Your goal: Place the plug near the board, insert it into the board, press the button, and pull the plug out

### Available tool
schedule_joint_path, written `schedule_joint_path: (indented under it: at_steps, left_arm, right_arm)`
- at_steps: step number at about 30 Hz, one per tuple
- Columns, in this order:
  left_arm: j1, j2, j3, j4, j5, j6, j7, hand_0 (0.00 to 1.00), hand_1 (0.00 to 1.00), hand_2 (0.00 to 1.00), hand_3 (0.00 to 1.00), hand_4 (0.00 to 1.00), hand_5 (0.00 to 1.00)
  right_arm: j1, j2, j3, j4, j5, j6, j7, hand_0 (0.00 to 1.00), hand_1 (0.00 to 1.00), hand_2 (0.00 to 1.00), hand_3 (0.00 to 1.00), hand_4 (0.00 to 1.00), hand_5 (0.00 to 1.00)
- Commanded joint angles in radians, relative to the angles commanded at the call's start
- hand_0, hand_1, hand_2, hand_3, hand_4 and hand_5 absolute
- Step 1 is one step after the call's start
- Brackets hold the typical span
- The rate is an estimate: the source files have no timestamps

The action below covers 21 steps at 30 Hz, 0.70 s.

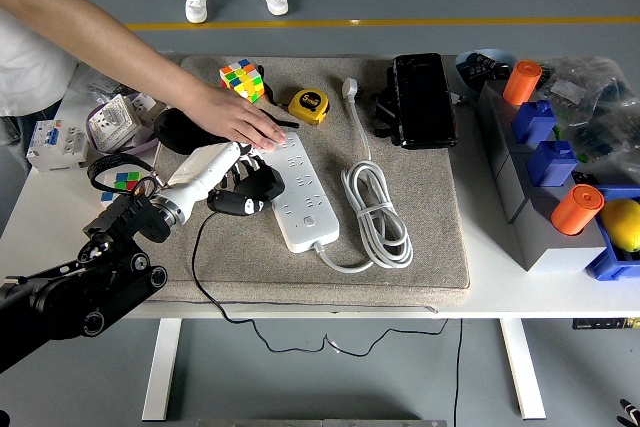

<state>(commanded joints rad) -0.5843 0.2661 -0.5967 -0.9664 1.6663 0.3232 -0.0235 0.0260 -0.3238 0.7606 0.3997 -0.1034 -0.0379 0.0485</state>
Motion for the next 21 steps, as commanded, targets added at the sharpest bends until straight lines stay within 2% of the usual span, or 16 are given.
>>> schedule_joint_path:
  at_steps: [2, 3, 8, 9, 14, 15, 20, 21]
  left_arm:
    - [0.000, 0.001, -0.001, 0.001, 0.002, -0.006, 0.006, 0.283, 0.468, 0.546, 0.572, 0.833, 0.067]
    - [0.001, 0.001, -0.001, 0.000, 0.001, -0.010, 0.008, 0.299, 0.500, 0.566, 0.582, 0.953, 0.148]
    - [0.003, 0.000, -0.006, -0.002, 0.002, -0.022, 0.017, 0.299, 0.500, 0.566, 0.582, 0.953, 0.148]
    - [0.003, 0.001, -0.007, -0.002, 0.002, -0.022, 0.017, 0.331, 0.530, 0.581, 0.606, 0.998, 0.236]
    - [0.003, 0.001, -0.011, -0.005, 0.000, -0.026, 0.017, 0.331, 0.530, 0.581, 0.606, 0.998, 0.236]
    - [0.003, 0.001, -0.013, -0.005, 0.000, -0.026, 0.018, 0.353, 0.564, 0.605, 0.648, 0.998, 0.287]
    - [0.005, 0.002, -0.021, -0.008, -0.006, -0.026, 0.016, 0.353, 0.564, 0.605, 0.648, 0.998, 0.287]
    - [0.005, 0.002, -0.023, -0.009, -0.007, -0.026, 0.015, 0.364, 0.583, 0.625, 0.679, 0.998, 0.332]
  right_arm:
    - [0.000, 0.000, 0.000, 0.000, 0.000, 0.000, 0.000, 0.612, 0.670, 0.672, 0.544, 0.823, 0.504]
    - [0.000, 0.000, 0.000, 0.000, 0.000, 0.000, 0.000, 0.612, 0.670, 0.671, 0.545, 0.824, 0.503]
    - [-0.001, 0.000, -0.001, 0.000, 0.000, 0.000, 0.000, 0.612, 0.670, 0.671, 0.545, 0.824, 0.503]
    - [-0.001, 0.000, -0.001, 0.000, 0.000, 0.001, 0.000, 0.611, 0.670, 0.671, 0.545, 0.824, 0.503]
    - [0.000, 0.000, 0.000, 0.000, 0.000, 0.001, 0.000, 0.611, 0.670, 0.671, 0.545, 0.824, 0.503]
    - [0.000, 0.000, 0.000, 0.000, 0.000, 0.000, 0.000, 0.612, 0.670, 0.671, 0.545, 0.825, 0.504]
    - [0.000, 0.000, 0.000, 0.000, 0.000, 0.001, 0.000, 0.612, 0.670, 0.671, 0.545, 0.825, 0.504]
    - [0.000, 0.000, 0.000, 0.000, 0.001, 0.001, 0.000, 0.611, 0.670, 0.671, 0.545, 0.825, 0.503]
